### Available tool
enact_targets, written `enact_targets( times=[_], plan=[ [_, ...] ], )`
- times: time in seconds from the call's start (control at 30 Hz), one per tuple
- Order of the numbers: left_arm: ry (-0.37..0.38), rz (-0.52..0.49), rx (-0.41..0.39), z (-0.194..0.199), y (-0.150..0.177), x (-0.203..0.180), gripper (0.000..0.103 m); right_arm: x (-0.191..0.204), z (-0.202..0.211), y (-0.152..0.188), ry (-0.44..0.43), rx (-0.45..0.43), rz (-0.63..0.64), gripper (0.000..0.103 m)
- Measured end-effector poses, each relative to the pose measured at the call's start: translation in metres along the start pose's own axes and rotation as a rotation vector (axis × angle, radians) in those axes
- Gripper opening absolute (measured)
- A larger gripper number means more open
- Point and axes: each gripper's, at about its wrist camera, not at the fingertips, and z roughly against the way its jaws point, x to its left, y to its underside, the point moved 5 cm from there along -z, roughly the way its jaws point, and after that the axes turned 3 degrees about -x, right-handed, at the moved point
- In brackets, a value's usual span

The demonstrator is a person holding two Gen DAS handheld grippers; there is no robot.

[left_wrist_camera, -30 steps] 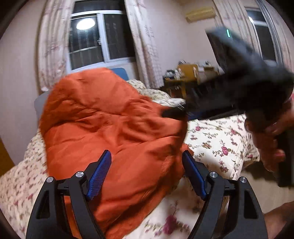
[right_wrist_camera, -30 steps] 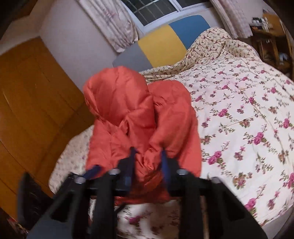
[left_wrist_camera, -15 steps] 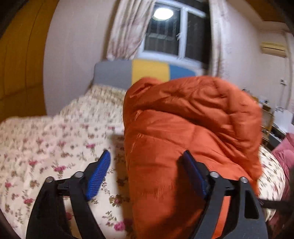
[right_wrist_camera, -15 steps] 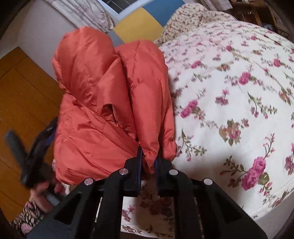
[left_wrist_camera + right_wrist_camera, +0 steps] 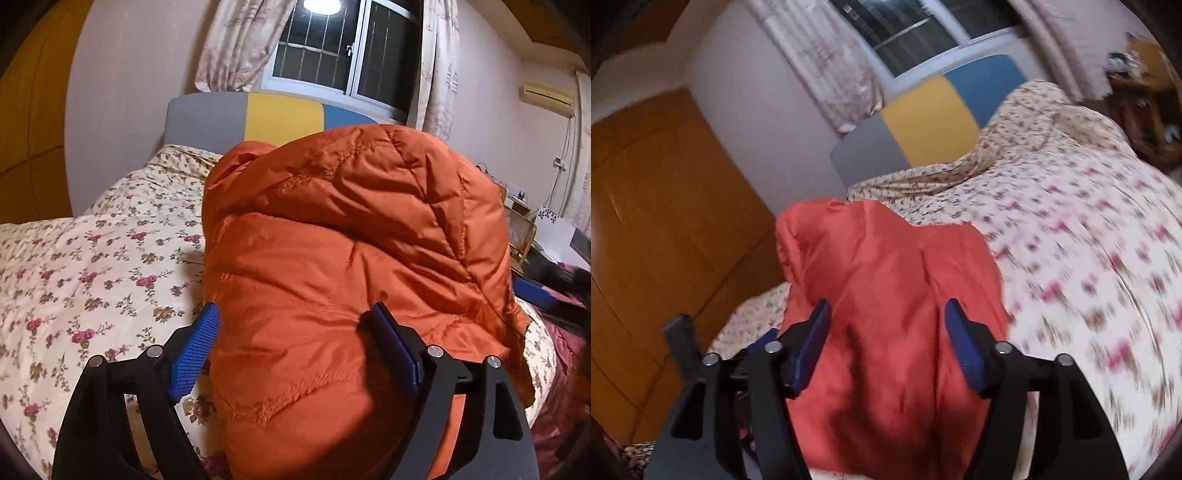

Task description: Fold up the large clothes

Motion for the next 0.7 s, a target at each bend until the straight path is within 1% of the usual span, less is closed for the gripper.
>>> enact_targets(
  times=[0.03,0.07,0.1,0.17,0.2,0.23,0.27,0.3,0.33,0.4,0.47,0.5,0.53,0.57,0.6,0.63,0.7],
  plan=[
    [-0.005,0.0,0.006,-0.001,-0.003,-0.001,0.083,0.002,-0.014,-0.006,-0.007,0.02,0.008,0.06],
    [-0.009,0.0,0.011,-0.001,-0.005,-0.001,0.083,0.004,-0.026,-0.01,-0.013,0.048,0.013,0.029],
    [-0.011,-0.001,0.013,-0.002,-0.006,-0.002,0.083,0.004,-0.03,-0.01,-0.003,0.062,0.016,0.019],
    [-0.006,-0.005,0.012,0.002,-0.011,-0.005,0.083,0.006,-0.025,-0.016,0.032,0.015,0.041,0.013],
    [-0.004,-0.01,0.003,0.003,-0.013,-0.005,0.083,0.003,-0.022,-0.015,0.086,0.003,0.05,0.012],
    [-0.004,-0.016,-0.008,0.006,-0.014,-0.006,0.083,-0.008,-0.023,-0.011,0.154,0.0,0.036,0.012],
    [-0.005,-0.023,-0.015,0.007,-0.015,-0.008,0.086,-0.021,-0.026,-0.006,0.193,0.005,0.008,0.012],
    [-0.005,-0.028,-0.015,0.006,-0.015,-0.009,0.088,-0.04,-0.032,0.004,0.211,0.016,-0.058,0.012],
    [-0.003,-0.034,-0.011,0.004,-0.014,-0.012,0.088,-0.05,-0.035,0.01,0.196,0.021,-0.111,0.012],
    [0.01,-0.038,0.006,-0.003,-0.009,-0.015,0.089,-0.073,-0.042,0.022,0.147,0.018,-0.223,0.016],
    [0.013,-0.024,0.025,-0.008,-0.006,-0.016,0.089,-0.08,-0.043,0.024,0.114,0.019,-0.278,0.018],
    [0.012,-0.021,0.031,-0.008,-0.007,-0.016,0.089,-0.081,-0.043,0.022,0.106,0.033,-0.29,0.022],
    [0.009,-0.019,0.042,-0.009,-0.008,-0.015,0.089,-0.08,-0.042,0.018,0.101,0.048,-0.289,0.023],
    [0.006,-0.022,0.051,-0.01,-0.011,-0.015,0.089,-0.079,-0.036,0.012,0.114,0.049,-0.274,0.033],
    [0.001,-0.025,0.052,-0.01,-0.014,-0.014,0.089,-0.074,-0.025,0.002,0.142,0.022,-0.235,0.042],
    [-0.013,-0.026,0.049,-0.011,-0.018,-0.013,0.089,-0.07,-0.019,-0.007,0.156,-0.012,-0.198,0.043],
    [-0.04,-0.022,0.049,-0.017,-0.028,-0.009,0.089,-0.05,-0.005,-0.025,0.17,-0.08,-0.112,0.043]
  ],
)
